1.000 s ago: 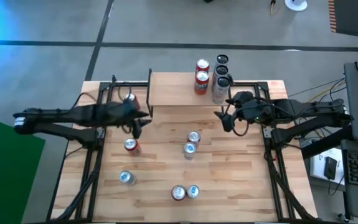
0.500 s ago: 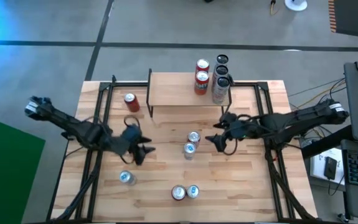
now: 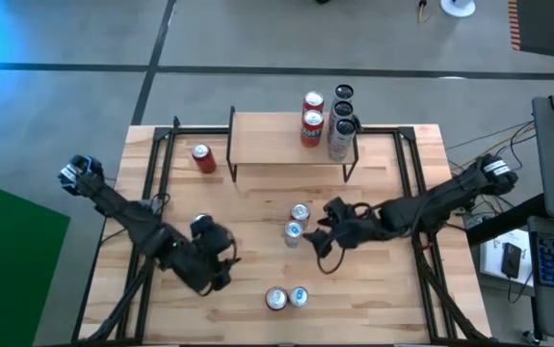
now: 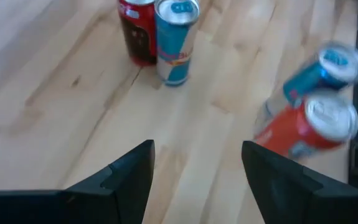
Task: Place canned beverage on shelf
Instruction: Put the red soda can aligned with the other red soda cans on the shelf
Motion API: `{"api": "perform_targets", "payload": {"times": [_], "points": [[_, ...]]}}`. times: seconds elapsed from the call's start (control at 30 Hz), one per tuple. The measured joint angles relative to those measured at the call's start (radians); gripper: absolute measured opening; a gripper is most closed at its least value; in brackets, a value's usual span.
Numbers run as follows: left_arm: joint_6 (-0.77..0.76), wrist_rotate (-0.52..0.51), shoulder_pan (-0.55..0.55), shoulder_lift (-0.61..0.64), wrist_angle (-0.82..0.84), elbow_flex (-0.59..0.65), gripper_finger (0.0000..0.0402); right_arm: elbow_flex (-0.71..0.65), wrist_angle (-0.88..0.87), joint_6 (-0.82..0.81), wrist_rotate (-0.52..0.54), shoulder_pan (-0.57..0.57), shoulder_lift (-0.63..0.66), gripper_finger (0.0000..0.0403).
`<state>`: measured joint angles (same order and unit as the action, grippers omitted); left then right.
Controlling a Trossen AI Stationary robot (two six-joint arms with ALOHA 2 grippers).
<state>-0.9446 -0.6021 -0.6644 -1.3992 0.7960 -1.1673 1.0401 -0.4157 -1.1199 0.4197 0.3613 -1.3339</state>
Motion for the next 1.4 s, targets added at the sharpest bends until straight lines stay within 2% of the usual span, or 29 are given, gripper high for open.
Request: {"api": "perform_targets", "payload": {"times": [0.1, 0.23, 0.4, 0.63, 0.83, 1.03, 1.23, 1.4], "points": [[-0.014, -0.055, -0.075, 0.003, 0.057, -0.027, 0.0226, 0.103, -0.043, -0.021, 0.001, 0.033, -0.08, 0.0331], [-0.024, -0.102, -0.155, 0.037, 0.029, -0.002, 0.0226, 0.282, -0.189, -0.023, -0.009, 0.075, -0.218, 0.0315], [-0.034, -0.145, -0.214, 0.065, -0.12, 0.113, 0.0226, 0.504, -0.338, -0.008, -0.067, 0.1, -0.374, 0.0312], [-0.018, -0.15, -0.221, 0.095, -0.36, 0.242, 0.0227, 0.722, -0.359, 0.071, -0.183, 0.104, -0.529, 0.0332], [-0.016, -0.151, -0.224, 0.1, -0.386, 0.26, 0.0227, 0.864, -0.407, 0.117, -0.263, 0.105, -0.656, 0.0364], [-0.011, -0.151, -0.226, 0.099, -0.387, 0.26, 0.0227, 1.011, -0.553, 0.167, -0.266, 0.114, -0.769, 0.0369], [-0.011, -0.151, -0.23, 0.099, -0.392, 0.26, 0.0227, 1.089, -0.552, 0.19, -0.291, 0.135, -0.818, 0.0369], [-0.032, -0.15, -0.23, 0.098, -0.383, 0.26, 0.0227, 1.082, -0.559, 0.14, -0.285, 0.144, -0.829, 0.0369]]}}
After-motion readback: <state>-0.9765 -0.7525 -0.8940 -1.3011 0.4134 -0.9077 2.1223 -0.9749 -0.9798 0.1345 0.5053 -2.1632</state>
